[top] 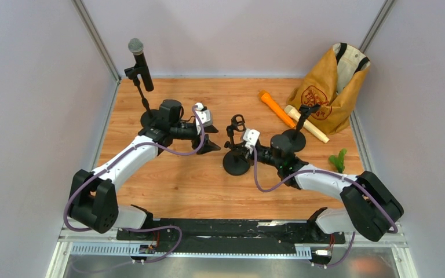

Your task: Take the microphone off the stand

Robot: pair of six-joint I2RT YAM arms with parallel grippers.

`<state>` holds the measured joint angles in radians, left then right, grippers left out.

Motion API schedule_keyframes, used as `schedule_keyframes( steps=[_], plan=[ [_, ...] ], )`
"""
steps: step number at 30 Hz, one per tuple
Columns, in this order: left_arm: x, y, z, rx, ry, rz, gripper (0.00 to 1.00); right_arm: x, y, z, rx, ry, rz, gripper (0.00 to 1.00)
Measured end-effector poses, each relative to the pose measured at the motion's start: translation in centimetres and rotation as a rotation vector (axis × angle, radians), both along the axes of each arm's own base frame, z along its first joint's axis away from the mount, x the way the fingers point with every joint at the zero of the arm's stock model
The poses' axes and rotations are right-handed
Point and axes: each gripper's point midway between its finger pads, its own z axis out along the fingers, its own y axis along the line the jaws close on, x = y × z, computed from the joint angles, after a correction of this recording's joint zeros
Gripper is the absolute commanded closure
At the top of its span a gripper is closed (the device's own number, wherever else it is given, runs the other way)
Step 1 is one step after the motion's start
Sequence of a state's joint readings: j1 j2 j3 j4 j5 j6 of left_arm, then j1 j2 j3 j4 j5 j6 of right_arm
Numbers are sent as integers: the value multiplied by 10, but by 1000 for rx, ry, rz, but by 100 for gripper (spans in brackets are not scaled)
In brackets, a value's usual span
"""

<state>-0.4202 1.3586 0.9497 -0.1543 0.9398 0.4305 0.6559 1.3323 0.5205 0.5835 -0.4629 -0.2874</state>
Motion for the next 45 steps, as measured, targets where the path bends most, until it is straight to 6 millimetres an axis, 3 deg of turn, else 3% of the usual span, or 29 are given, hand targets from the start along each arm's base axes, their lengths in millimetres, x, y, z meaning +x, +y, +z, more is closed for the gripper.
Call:
schedule_keyframes(
  steps=[2, 5, 10, 14, 18, 22, 31, 40, 45],
  plan=[
    [-3, 2, 1, 14, -6, -10, 23, 5, 2, 13, -5, 33, 28, 100],
    [-4, 5, 15, 40, -48, -35, 24, 20, 1, 50, 26, 66, 64, 100],
    [-9, 8, 72, 15, -221, -69, 24, 33, 0, 129, 152, 77, 161, 100],
    [-25, 11, 110, -51, -322, -82, 26, 23, 9, 159, 206, 136, 291, 100],
    [-31, 10, 127, -107, -363, -82, 28, 1, 15, 150, 210, 284, 421, 100],
    [-32, 8, 118, -124, -324, -82, 31, -16, 15, 135, 199, 402, 487, 100],
    [-41, -2, 101, -146, -273, -114, 37, -38, 14, 129, 196, 464, 564, 100],
    [-46, -12, 97, -156, -256, -143, 52, -43, 16, 127, 192, 465, 584, 100],
    [-46, -12, 92, -154, -243, -140, 78, -43, 16, 126, 193, 462, 580, 100]
  ],
)
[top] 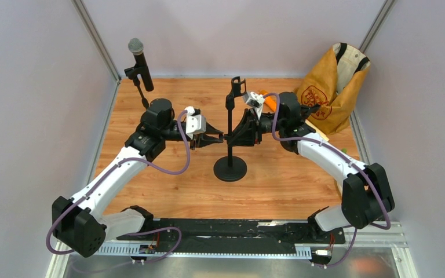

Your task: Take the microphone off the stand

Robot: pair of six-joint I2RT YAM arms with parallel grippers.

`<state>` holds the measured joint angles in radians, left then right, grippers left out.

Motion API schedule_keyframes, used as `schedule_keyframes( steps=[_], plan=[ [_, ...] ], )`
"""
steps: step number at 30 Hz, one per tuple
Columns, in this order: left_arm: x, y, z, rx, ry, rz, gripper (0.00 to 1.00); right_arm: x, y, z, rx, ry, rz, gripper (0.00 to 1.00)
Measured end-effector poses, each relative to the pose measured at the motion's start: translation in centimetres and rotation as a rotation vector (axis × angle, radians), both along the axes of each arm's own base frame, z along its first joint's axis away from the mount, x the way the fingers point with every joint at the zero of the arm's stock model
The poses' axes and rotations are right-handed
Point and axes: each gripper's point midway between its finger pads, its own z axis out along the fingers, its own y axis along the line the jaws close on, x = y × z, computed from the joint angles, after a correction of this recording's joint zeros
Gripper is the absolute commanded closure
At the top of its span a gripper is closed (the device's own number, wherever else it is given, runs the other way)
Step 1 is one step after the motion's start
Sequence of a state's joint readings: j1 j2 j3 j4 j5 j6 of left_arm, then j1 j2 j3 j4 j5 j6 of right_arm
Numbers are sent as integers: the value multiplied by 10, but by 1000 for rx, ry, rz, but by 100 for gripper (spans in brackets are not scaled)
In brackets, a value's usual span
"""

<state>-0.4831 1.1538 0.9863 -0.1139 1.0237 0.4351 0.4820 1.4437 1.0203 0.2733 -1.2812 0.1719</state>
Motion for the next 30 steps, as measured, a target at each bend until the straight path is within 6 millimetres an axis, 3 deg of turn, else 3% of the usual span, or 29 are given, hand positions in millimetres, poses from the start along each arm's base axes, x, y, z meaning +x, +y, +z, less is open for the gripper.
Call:
schedule_keyframes(
  steps=[6, 18, 20, 22, 23, 27, 30],
  plan=[
    [2, -4, -3, -13, 42, 5, 99, 2, -4, -8, -3, -44, -48, 100],
    [17, -23, -21, -64, 365, 7, 98, 16, -19, -29, -22, -259, -183, 100],
    [20, -26, -26, -70, 456, 13, 91, 18, -22, -35, -29, -291, -201, 100],
    [22, -29, -30, -74, 534, 18, 78, 20, -24, -39, -37, -318, -215, 100],
    [24, -30, -32, -77, 576, 22, 66, 21, -25, -41, -40, -328, -220, 100],
    [30, -36, -33, -100, 692, 50, 38, 22, -24, -43, -42, -371, -222, 100],
    [31, -39, -28, -117, 714, 61, 33, 17, -21, -39, -29, -392, -201, 100]
  ],
)
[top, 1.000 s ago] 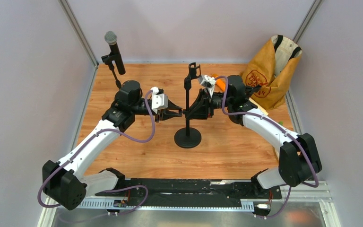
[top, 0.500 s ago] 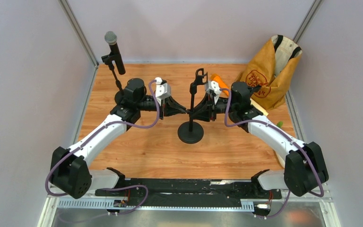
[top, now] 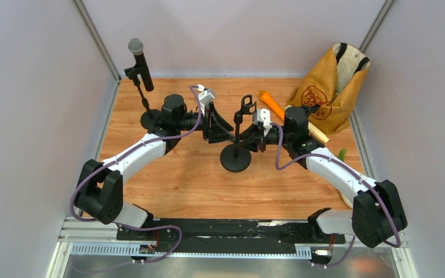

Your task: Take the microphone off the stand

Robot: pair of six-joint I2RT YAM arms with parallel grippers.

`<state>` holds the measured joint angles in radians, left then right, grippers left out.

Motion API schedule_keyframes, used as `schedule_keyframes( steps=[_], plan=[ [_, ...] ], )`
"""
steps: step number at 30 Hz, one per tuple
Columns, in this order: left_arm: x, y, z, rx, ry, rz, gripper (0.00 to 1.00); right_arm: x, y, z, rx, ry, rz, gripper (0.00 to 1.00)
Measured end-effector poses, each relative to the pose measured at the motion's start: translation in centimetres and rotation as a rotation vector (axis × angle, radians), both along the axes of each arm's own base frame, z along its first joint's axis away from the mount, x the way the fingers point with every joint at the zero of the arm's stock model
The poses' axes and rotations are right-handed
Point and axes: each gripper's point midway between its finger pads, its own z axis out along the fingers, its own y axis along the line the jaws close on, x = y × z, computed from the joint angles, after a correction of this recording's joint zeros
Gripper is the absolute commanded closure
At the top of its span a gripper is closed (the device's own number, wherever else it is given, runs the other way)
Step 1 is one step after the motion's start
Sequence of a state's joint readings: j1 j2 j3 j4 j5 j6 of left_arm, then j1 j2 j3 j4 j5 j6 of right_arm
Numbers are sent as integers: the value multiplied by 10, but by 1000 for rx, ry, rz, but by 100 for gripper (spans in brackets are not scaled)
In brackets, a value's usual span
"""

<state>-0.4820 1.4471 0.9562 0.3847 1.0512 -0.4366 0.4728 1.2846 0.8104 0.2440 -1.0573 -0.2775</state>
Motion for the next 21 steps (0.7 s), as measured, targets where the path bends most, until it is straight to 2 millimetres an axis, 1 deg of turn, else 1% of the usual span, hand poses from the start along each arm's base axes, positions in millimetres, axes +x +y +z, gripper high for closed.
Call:
schedule_keyframes(
  steps=[4, 6, 8, 12, 14, 16, 17, 21],
  plan=[
    [1, 3, 8, -5, -22, 29, 31, -2, 0, 6, 13, -9, 7, 100],
    [1, 8, 17, 1, -92, 57, 30, -5, 0, 6, 15, 11, 19, 100],
    [-2, 15, 29, 3, -182, 81, 29, -9, 0, 7, 18, 36, 32, 100],
    [-12, 31, 59, 11, -447, 118, 29, -12, 1, 13, 28, 76, 49, 100],
    [-14, 37, 68, 32, -569, 120, 29, -12, 1, 19, 35, 105, 58, 100],
    [-15, 40, 69, 62, -661, 113, 29, -9, 2, 25, 43, 150, 65, 100],
    [-15, 41, 67, 86, -699, 109, 29, -7, 2, 27, 45, 176, 66, 100],
    [-17, 41, 43, 198, -818, 71, 30, 4, 3, 35, 49, 283, 71, 100]
  ],
)
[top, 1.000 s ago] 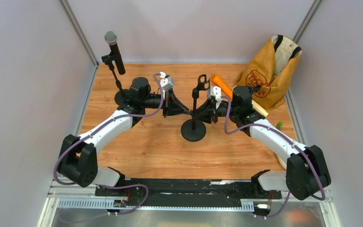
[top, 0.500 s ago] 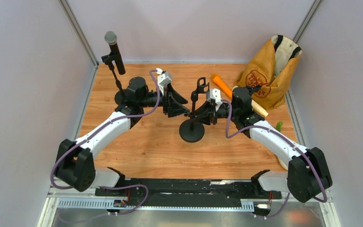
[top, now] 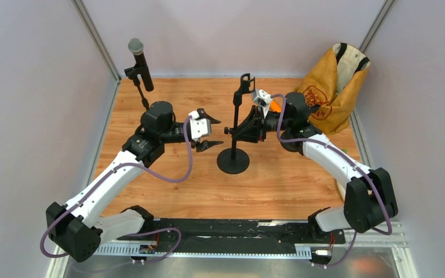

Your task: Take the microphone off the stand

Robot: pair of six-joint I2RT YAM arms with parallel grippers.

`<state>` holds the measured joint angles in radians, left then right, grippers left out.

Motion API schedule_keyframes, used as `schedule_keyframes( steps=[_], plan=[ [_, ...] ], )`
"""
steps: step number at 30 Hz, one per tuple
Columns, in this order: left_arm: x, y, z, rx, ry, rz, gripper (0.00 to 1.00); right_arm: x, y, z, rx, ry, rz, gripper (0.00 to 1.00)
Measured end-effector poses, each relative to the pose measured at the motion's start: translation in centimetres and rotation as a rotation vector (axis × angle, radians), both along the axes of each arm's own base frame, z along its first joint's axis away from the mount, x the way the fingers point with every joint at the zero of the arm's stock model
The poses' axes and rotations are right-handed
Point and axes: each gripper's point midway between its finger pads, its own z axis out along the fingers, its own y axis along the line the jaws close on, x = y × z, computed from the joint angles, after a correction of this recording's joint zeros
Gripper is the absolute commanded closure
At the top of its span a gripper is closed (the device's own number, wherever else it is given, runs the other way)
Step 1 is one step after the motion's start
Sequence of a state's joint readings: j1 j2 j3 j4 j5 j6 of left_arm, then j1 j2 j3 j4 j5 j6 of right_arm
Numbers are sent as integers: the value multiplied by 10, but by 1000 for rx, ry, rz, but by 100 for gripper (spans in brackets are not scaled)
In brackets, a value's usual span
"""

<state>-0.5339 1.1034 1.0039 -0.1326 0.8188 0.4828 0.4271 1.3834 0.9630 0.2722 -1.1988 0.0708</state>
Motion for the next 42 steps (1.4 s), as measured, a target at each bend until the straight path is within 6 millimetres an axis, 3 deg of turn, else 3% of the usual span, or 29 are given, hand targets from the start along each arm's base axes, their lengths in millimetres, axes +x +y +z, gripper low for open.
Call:
schedule_keyframes(
  steps=[9, 20, 29, 42],
  plan=[
    [1, -3, -30, 199, -176, 33, 34, 10, 6, -1, -19, 221, 45, 100],
    [19, 1, -20, 235, -289, 142, 38, 15, 11, -18, -49, 352, 65, 100],
    [12, -8, -37, 282, -339, 113, 55, 18, 13, -19, -54, 382, 74, 100],
    [12, -13, -38, 294, -372, 103, 53, 16, 12, -19, -58, 399, 84, 100]
  ],
)
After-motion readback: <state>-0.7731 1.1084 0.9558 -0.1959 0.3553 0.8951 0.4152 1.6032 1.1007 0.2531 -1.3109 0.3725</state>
